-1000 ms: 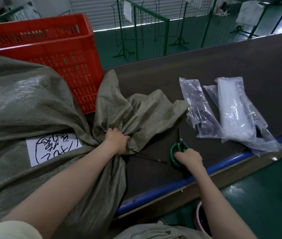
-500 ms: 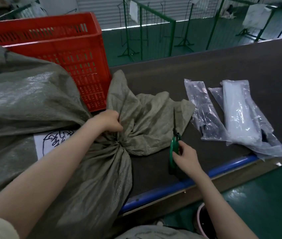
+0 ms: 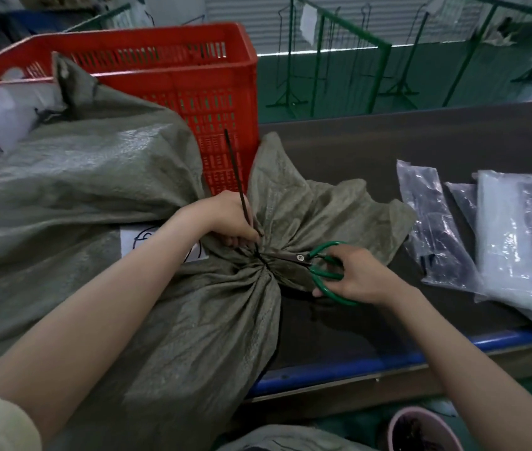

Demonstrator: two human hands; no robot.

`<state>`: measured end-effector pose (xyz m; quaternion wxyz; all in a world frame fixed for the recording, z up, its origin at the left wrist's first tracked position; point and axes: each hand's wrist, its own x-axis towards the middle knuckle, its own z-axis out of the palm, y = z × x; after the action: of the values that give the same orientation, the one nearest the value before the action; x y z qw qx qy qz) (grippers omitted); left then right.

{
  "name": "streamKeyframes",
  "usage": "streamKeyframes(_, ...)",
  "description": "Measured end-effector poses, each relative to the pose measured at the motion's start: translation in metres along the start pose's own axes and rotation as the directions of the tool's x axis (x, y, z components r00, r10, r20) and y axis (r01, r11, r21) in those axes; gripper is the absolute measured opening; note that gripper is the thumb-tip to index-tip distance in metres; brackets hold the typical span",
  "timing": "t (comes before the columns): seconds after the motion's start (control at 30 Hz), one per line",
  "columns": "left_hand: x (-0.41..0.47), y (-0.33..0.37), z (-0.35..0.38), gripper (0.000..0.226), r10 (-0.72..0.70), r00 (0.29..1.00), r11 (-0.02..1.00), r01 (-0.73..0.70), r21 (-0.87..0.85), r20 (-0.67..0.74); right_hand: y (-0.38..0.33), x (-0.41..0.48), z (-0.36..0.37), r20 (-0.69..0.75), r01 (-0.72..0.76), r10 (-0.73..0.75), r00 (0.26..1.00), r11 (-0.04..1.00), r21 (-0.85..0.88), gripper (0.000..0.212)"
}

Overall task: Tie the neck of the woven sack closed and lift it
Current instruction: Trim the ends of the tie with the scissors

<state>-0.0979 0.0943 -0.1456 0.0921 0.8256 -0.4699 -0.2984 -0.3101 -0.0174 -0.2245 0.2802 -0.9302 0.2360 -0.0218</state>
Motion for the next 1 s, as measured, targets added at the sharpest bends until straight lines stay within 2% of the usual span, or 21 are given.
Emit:
streamKeyframes(0.23,-0.005,0.002,-0.002,0.01,0.062,0.998,0.997,-0.061,0.051,-0.02,-0.004,0.014,-0.014,0.035,0.051,-0.045,0.998,0.984,-0.172,0.074)
streamKeyframes(0.4,-0.004,0.005,-0.001,0.014,0.096,0.995,0.994,-0.095,0.054,-0.024,-0.005,0.025,-0.009,0.017,0.071,-0.069,0.997,0.965,-0.251,0.063)
streamKeyframes(0.73,-0.001,0.004,0.002,0.015,0.136,0.989,0.988,-0.131,0.076,-0.062,-0.005,0.03,-0.006,0.001,0.139,-0.147,0.989,0.93,-0.341,0.056)
streamKeyframes(1.0,0.003,0.002,0.001,0.019,0.157,0.981,0.982,-0.143,0.123,-0.117,0.002,0.027,-0.001,0.021,0.139,-0.144,0.989,0.896,-0.422,0.05)
